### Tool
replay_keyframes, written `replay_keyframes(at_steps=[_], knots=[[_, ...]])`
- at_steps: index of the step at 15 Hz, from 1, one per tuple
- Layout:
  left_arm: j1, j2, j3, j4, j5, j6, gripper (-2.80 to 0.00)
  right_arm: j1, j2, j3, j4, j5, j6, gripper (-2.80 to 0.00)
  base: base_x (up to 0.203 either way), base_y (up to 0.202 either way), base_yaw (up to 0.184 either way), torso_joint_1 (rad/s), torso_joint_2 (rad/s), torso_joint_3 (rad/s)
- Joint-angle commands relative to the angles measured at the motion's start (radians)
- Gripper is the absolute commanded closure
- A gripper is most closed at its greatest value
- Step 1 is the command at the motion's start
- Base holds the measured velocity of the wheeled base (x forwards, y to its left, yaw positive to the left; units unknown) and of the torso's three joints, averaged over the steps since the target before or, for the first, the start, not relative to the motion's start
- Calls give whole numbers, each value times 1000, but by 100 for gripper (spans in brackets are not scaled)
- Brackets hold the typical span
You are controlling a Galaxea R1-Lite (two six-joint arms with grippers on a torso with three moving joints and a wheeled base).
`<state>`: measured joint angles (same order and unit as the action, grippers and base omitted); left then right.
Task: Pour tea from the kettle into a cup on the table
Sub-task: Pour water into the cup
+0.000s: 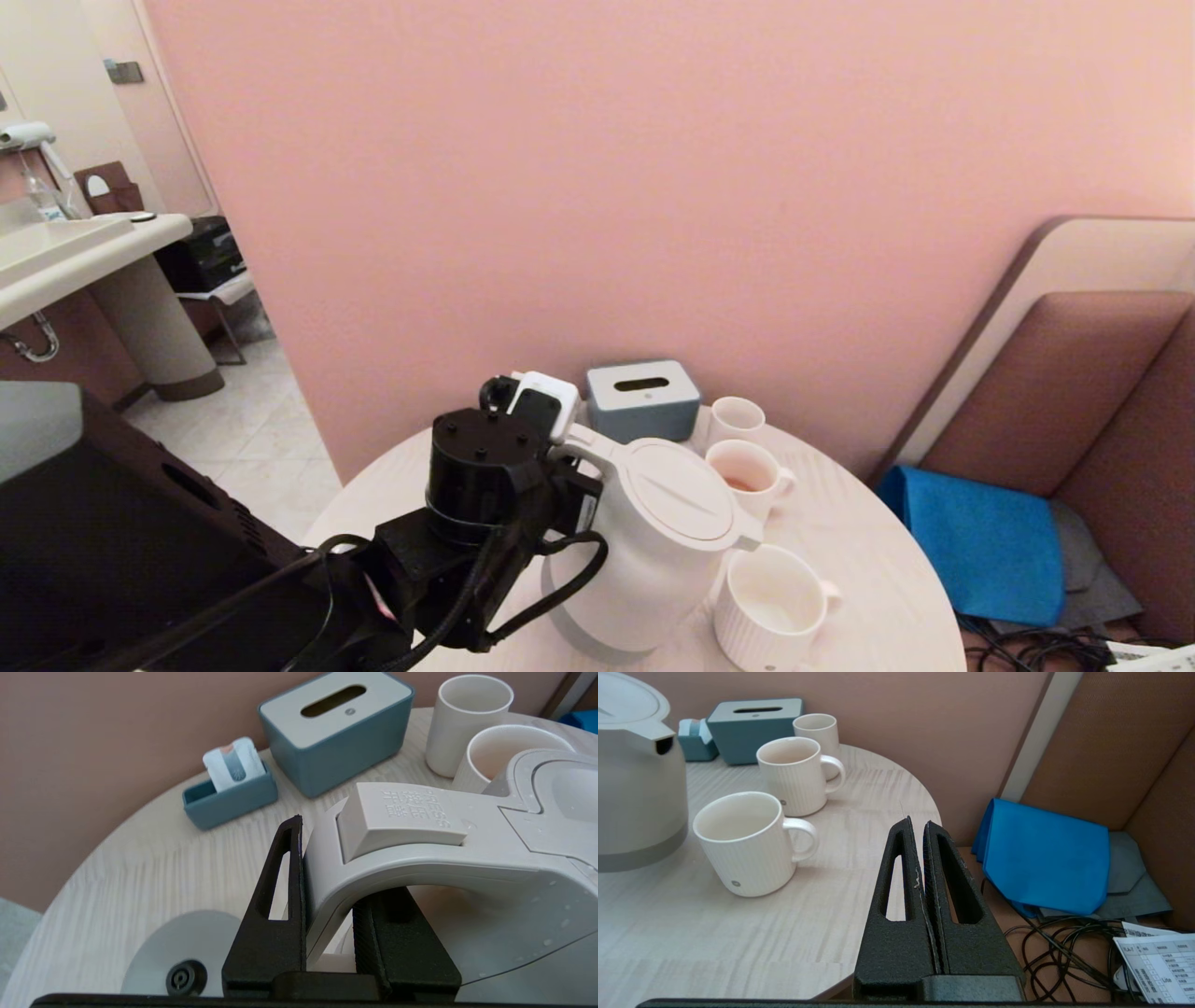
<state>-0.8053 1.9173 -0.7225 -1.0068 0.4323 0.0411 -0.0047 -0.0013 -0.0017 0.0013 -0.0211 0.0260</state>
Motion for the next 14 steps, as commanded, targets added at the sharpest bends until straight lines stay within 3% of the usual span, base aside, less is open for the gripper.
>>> replay_keyframes(at_steps=[1,5,12,14], knots=[[0,14,-24,-4,2,46,0,0,1,0,0,0,0,0,0,0,0,0,0,0],[-2,41,-89,-3,2,138,0,0,1,0,-1,0,0,0,0,0,0,0,0,0],[-3,54,-118,-1,0,210,0,0,1,0,0,0,0,0,0,0,0,0,0,0],[-2,53,-131,1,0,255,0,0,1,0,0,0,0,0,0,0,0,0,0,0]])
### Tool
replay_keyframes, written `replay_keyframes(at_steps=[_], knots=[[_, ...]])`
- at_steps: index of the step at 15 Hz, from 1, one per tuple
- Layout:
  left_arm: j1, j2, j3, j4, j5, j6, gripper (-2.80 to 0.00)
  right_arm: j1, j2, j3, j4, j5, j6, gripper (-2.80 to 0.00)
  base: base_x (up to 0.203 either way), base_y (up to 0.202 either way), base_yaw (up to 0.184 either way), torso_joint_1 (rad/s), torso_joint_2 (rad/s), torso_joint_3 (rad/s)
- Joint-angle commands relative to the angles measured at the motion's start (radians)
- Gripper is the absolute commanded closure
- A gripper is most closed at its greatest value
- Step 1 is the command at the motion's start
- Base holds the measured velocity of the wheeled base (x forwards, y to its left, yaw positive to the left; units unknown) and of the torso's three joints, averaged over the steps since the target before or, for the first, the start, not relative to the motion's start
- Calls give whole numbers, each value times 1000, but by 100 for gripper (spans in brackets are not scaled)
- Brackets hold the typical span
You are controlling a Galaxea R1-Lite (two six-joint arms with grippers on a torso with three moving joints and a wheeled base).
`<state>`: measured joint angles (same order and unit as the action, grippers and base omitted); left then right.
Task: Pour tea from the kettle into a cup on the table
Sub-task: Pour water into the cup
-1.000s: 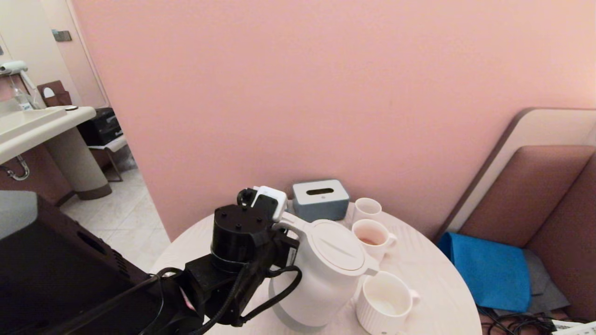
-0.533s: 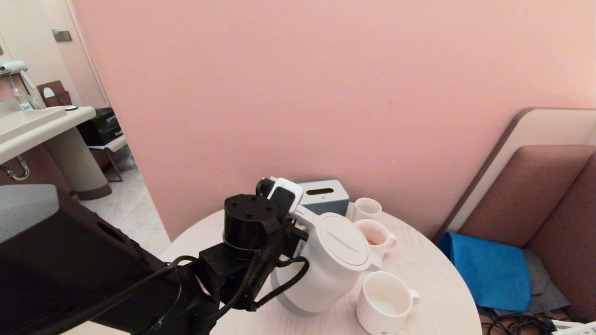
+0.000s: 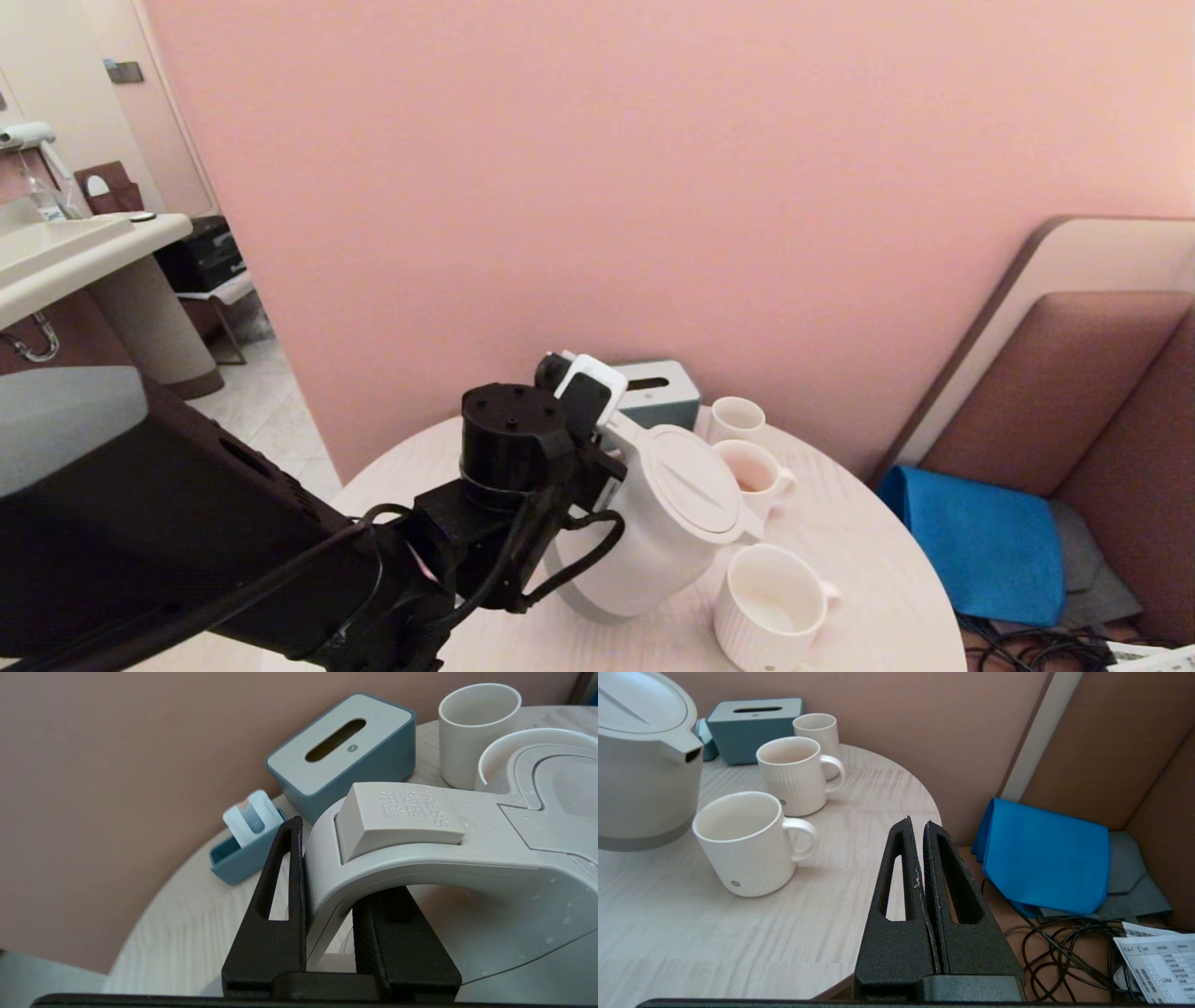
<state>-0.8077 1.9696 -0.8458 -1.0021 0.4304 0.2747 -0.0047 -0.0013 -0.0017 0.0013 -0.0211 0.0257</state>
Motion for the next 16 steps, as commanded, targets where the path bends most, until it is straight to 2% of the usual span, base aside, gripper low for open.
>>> replay_keyframes(at_steps=[1,4,7,10,12,16], knots=[[1,-1,-15,-4,1,43,0,0,1,0,0,0,0,0,0,0,0,0,0,0],[-1,8,-57,-2,1,60,0,0,1,0,0,0,0,0,0,0,0,0,0,0],[-1,13,-60,-6,1,125,0,0,1,0,0,0,0,0,0,0,0,0,0,0],[-3,17,-82,-1,1,146,0,0,1,0,0,0,0,0,0,0,0,0,0,0],[-10,31,-82,-8,1,185,0,0,1,0,-1,0,0,0,0,0,0,0,0,0],[-31,43,-114,-6,2,198,0,0,1,0,0,0,0,0,0,0,0,0,0,0]])
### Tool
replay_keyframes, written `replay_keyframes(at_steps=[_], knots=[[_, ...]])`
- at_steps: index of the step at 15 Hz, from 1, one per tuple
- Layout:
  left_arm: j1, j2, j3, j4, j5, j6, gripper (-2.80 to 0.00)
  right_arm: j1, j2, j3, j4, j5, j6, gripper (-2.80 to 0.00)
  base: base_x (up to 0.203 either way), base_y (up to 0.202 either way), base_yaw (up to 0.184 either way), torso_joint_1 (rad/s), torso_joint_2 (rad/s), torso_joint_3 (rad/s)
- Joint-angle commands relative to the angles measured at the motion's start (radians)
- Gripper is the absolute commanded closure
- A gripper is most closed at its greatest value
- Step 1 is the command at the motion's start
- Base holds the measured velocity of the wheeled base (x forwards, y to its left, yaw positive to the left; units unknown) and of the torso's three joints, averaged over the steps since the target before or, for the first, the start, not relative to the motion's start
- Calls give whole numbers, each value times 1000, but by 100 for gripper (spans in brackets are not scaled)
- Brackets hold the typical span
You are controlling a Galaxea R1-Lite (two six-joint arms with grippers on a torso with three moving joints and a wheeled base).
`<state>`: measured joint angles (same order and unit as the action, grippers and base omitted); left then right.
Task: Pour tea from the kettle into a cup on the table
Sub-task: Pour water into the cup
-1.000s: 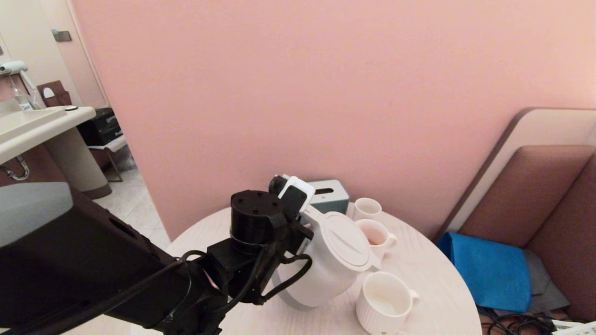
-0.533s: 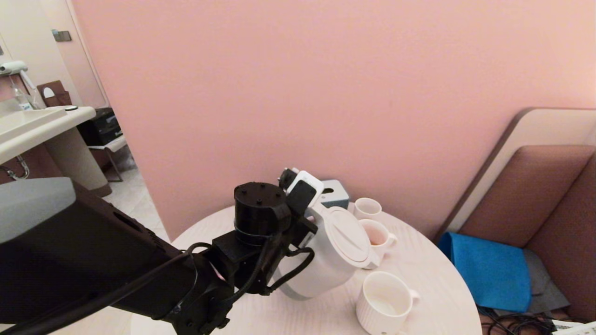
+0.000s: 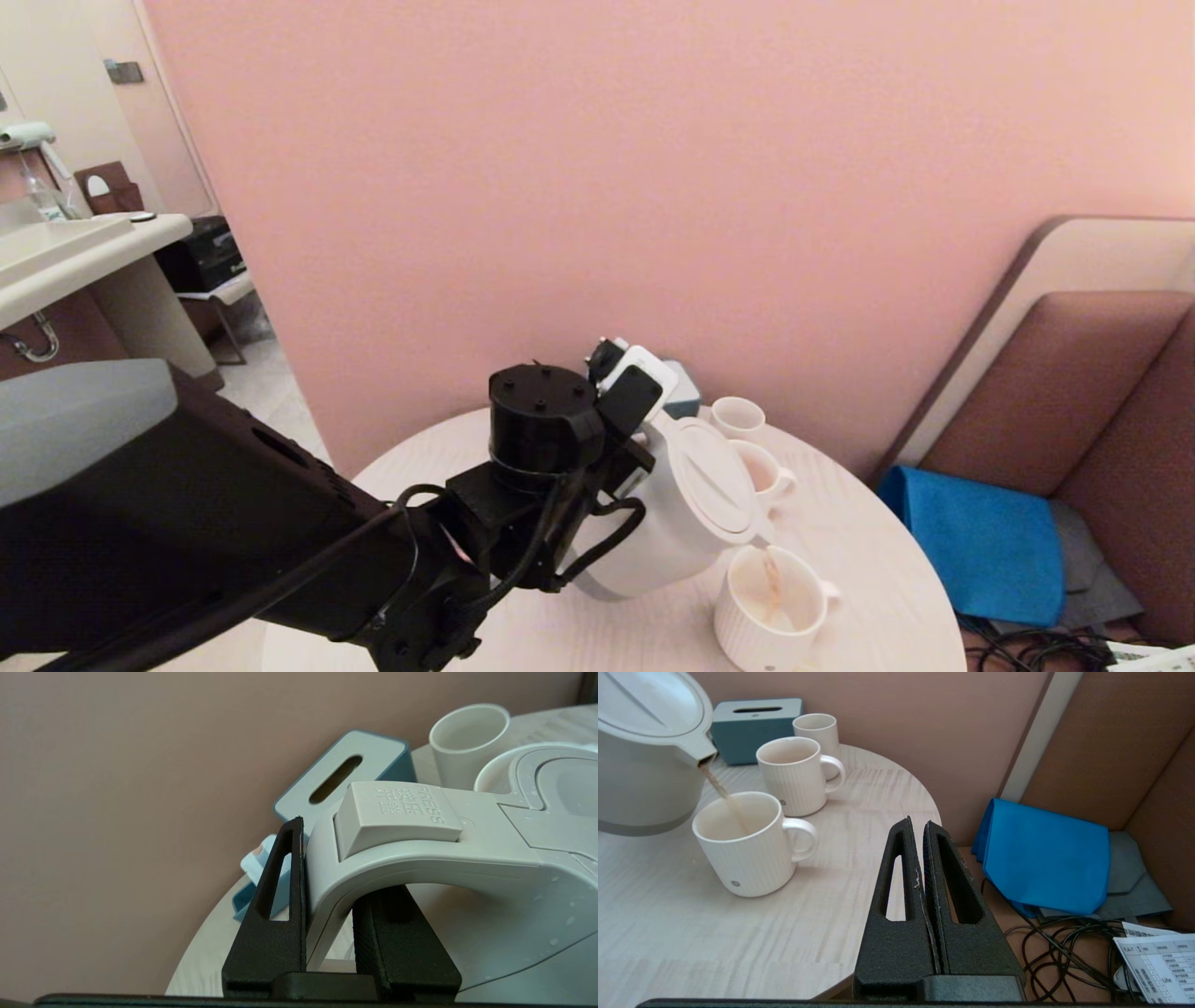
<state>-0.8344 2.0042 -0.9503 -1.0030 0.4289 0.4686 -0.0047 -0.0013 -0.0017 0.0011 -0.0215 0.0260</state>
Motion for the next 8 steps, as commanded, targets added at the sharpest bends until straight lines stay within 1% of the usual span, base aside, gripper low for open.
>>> replay_keyframes(at_steps=[1,4,8], knots=[[-5,10,-10,-5,4,8,0,0,1,0,0,0,0,0,0,0,0,0,0,0],[-8,15,-10,-5,4,21,0,0,1,0,-1,0,0,0,0,0,0,0,0,0],[-9,15,-10,-6,4,55,0,0,1,0,0,0,0,0,0,0,0,0,0,0]])
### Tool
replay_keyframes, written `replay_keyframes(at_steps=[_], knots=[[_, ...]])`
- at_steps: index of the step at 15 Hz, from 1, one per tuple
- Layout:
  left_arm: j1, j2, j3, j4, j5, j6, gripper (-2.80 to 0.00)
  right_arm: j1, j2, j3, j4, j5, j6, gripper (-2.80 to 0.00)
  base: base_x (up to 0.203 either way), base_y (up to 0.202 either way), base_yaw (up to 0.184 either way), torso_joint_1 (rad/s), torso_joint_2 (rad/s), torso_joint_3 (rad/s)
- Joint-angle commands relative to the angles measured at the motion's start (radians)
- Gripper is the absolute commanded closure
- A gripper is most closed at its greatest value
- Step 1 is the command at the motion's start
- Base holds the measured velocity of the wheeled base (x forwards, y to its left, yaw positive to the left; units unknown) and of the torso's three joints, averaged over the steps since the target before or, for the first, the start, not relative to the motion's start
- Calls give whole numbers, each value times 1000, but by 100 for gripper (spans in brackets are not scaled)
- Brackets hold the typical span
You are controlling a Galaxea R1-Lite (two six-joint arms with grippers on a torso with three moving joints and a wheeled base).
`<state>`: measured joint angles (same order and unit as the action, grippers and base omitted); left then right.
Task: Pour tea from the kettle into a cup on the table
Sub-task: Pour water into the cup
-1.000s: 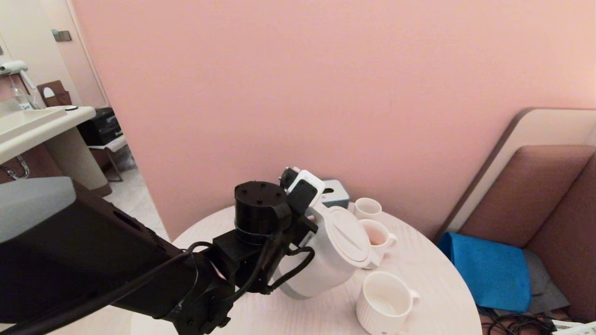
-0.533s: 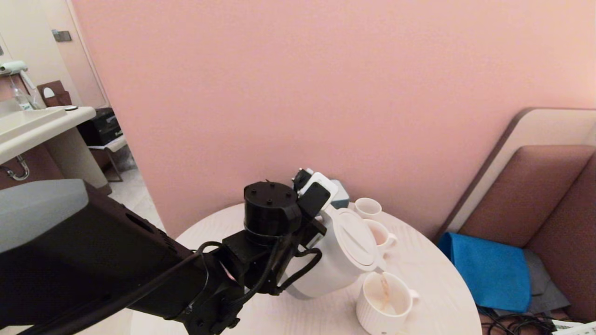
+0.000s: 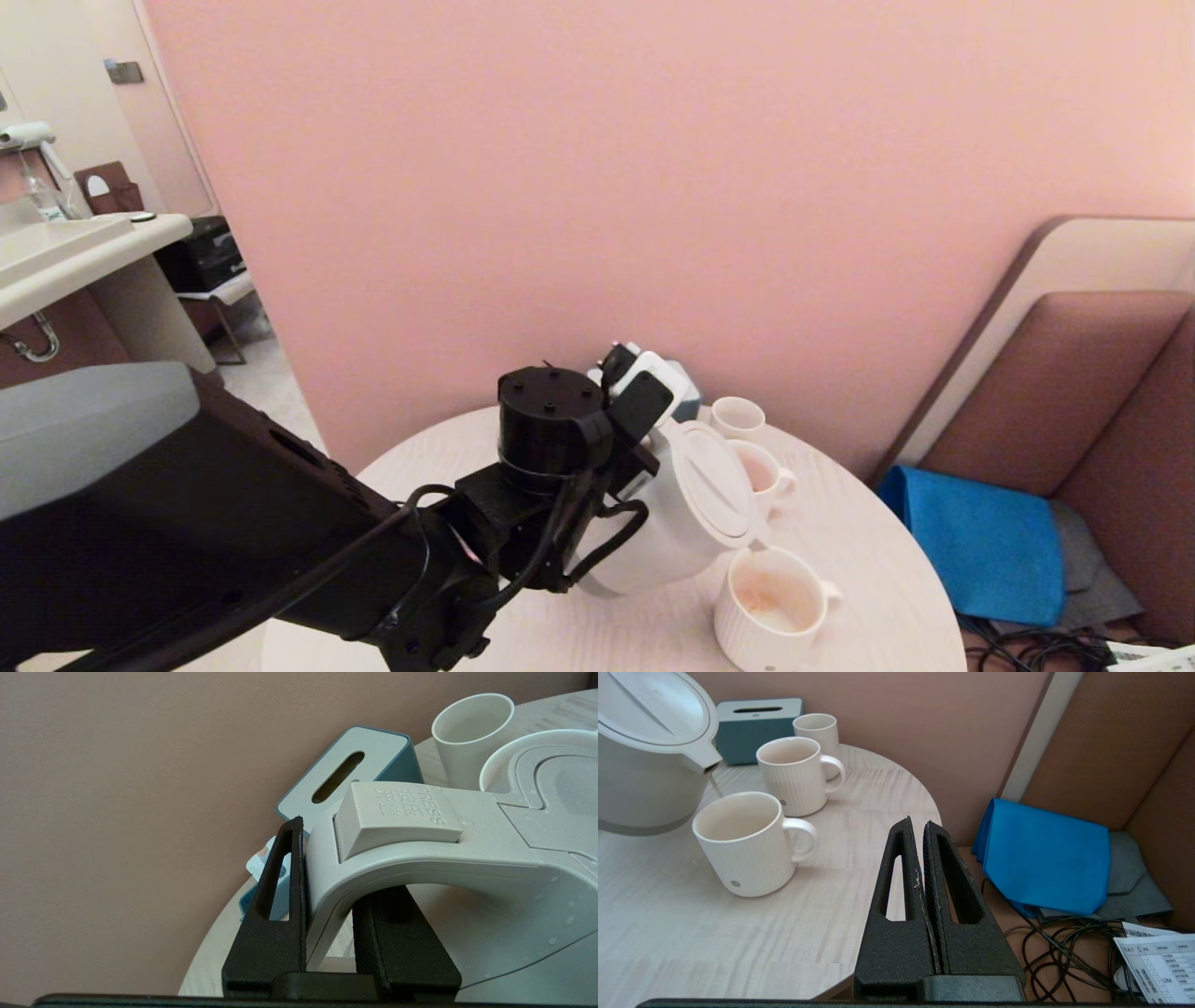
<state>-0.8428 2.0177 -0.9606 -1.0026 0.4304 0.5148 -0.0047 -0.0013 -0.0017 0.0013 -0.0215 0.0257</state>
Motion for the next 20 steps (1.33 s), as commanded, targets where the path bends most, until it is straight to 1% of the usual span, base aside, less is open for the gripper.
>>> replay_keyframes(at_steps=[1,4,13,18,20], knots=[[-1,3,-1,-8,2,17,0,0,1,0,0,0,0,0,0,0,0,0,0,0],[-1,3,-5,-8,2,38,0,0,1,0,0,0,0,0,0,0,0,0,0,0],[-1,9,-25,-2,1,64,0,0,1,0,0,0,0,0,0,0,0,0,0,0],[-4,11,-29,-1,-2,99,0,0,1,1,0,0,0,0,0,0,0,0,0,0],[-4,15,-41,1,-2,100,0,0,1,0,0,0,0,0,0,0,0,0,0,0]])
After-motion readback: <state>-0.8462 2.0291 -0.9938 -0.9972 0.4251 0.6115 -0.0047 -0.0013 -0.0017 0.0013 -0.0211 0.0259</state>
